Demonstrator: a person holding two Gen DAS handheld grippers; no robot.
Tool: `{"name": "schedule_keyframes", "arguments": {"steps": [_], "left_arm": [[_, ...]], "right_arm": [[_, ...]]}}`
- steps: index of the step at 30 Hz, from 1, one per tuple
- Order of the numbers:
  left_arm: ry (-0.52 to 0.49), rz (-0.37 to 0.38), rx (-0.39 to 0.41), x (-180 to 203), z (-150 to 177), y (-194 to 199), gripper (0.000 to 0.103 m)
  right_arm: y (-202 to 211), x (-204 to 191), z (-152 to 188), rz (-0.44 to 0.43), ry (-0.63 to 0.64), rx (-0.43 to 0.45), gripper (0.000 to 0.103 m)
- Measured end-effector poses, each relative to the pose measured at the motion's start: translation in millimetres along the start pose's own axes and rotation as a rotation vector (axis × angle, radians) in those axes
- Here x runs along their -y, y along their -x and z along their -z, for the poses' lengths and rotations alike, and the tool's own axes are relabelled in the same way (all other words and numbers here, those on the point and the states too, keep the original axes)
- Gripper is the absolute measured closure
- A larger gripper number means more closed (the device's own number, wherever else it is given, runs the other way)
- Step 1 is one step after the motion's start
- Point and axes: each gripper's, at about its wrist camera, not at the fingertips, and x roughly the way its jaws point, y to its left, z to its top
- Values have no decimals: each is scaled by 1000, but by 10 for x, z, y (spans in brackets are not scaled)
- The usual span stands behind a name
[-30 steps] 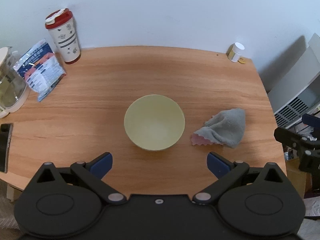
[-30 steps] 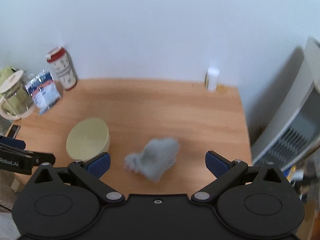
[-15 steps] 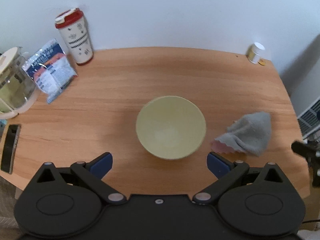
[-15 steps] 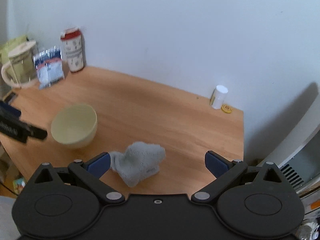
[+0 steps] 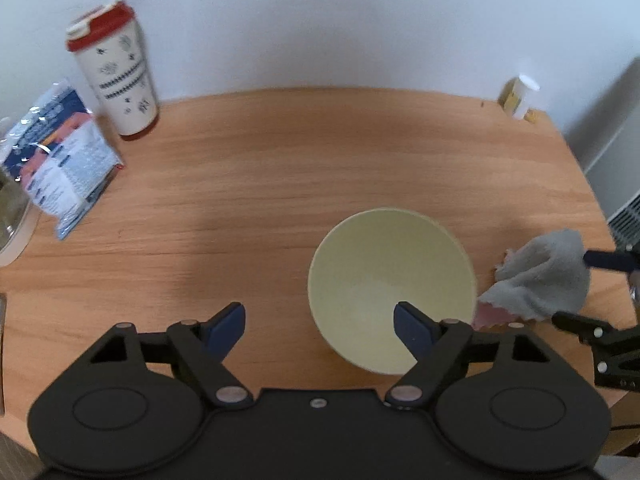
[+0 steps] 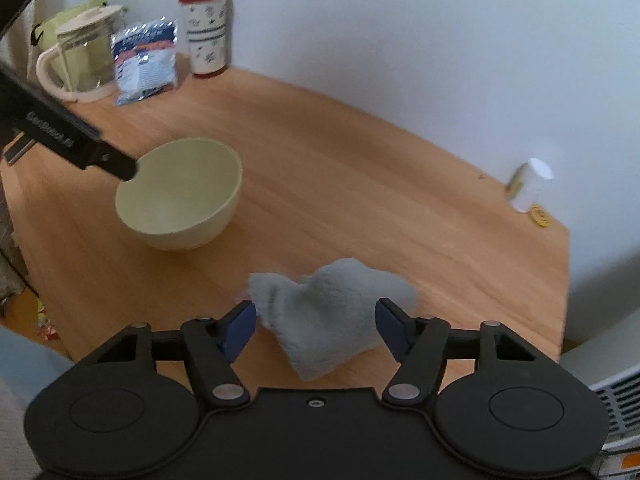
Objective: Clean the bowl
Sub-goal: 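Reach the right gripper to the grey towel and close on it, then lift the towel with the right gripper toward the bowl while the left gripper grips the bowl rim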
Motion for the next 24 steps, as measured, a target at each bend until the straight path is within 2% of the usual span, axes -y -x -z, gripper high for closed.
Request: {"name": "schedule_keyframes", "arguments": {"steps": [2, 5, 10, 15, 17, 20, 21, 24], "left_arm": [[-12, 29, -17, -50, -20, -94, 30], [-32, 59, -35, -105, -53, -197, 30], [-64, 105, -55, -178, -43, -336, 32], [-102, 158, -68, -199, -54, -415, 37], [-112, 176, -69, -212, -48, -434, 42], [-128, 203, -72, -232, -39, -461, 52], [-133, 212, -73, -239, -35, -470, 55], [-149, 239, -76, -259, -26, -497, 58]], "right_arm": [[-114, -29, -15, 40, 7, -24, 32], [-296, -8, -38, 34, -56, -65, 32], [-521, 2, -60, 80, -61, -122, 32], [-626, 48, -79, 64, -133, -161, 33], [-672, 46, -90, 63, -148, -178, 44], [-681, 26, -94, 75, -161, -181, 51], [-672, 16, -93, 80, -174, -182, 57], [-645, -2, -91, 93, -216, -185, 66]]}}
